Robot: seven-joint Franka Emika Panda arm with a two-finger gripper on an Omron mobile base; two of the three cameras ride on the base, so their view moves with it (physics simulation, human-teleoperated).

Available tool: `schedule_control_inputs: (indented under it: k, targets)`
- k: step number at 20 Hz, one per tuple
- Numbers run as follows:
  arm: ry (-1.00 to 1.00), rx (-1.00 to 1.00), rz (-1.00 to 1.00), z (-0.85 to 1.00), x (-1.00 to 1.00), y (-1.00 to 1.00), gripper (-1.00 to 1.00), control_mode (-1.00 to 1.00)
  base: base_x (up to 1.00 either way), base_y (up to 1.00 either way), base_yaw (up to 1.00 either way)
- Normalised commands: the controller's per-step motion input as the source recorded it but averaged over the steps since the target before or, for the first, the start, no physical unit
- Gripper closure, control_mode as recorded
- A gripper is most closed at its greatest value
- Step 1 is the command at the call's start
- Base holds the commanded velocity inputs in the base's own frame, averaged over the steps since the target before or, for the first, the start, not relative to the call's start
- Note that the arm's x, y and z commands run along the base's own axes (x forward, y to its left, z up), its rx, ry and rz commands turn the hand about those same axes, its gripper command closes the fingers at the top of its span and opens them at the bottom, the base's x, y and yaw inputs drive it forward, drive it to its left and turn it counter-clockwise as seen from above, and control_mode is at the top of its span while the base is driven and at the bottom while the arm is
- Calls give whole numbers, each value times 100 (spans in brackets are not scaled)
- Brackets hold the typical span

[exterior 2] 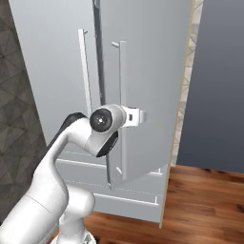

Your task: Retrieve the sausage and cheese from the fridge and place them on the cutting board on the counter.

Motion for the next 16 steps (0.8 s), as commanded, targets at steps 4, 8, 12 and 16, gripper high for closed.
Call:
schedule_control_inputs:
  k: [4,8,12,16]
  targets:
    - [2,6,0,-14,-40,-84,100,-100,0,0,0]
    - [2,2,3,-16,0,-33,-100,-100,0,0,0]
    - [0,2,0,-6,-16,-2,-100,-100,0,0,0]
    - [0,0,0,0,-63,0,-100,-100,0,0,0]
